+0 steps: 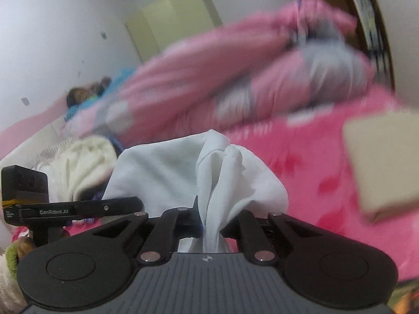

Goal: Fold clothes
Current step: 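Lift the pinched white cloth with both grippers and carry it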

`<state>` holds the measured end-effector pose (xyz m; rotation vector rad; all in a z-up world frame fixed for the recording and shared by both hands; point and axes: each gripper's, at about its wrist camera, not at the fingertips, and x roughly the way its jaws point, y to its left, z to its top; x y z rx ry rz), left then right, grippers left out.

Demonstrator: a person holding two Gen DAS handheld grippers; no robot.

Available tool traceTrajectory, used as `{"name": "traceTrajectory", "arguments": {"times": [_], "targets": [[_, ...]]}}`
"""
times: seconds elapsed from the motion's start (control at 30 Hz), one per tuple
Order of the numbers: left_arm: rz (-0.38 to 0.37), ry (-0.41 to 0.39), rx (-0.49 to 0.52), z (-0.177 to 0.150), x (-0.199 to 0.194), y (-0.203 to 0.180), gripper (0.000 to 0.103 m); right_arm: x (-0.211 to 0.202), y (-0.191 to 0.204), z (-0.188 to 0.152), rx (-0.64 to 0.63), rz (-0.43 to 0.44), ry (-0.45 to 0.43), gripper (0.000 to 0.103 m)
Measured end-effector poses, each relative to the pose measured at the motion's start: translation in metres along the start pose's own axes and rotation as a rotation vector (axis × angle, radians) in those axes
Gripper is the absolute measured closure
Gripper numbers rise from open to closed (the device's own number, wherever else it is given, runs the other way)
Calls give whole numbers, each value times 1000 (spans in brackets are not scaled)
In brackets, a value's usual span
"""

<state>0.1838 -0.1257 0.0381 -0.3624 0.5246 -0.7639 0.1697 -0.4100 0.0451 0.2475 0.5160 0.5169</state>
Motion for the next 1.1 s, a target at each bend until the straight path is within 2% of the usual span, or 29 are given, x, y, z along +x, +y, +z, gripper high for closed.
{"name": "traceTrajectory", "arguments": {"times": [0.27, 0.37, 0.5, 0.63, 0.8, 1.1], "targets": [[-77, -100, 157, 56, 63, -80, 94, -84, -20, 85, -173, -129, -209, 97], [-107, -117, 178, 70, 93, -96, 94, -95, -43, 112, -208, -188, -240, 96], [-138, -97, 168, 76, 141, -99, 94, -104, -81, 135, -207, -241, -252, 97], [-152, -58, 139, 75, 186, -92, 94, -97, -124, 143, -174, -263, -237, 97], [-151, -9, 101, 69, 237, -74, 94, -69, -171, 143, -151, -287, -198, 96], [-94, 39, 62, 71, 295, -38, 94, -10, -228, 135, -95, -288, -132, 96]]}}
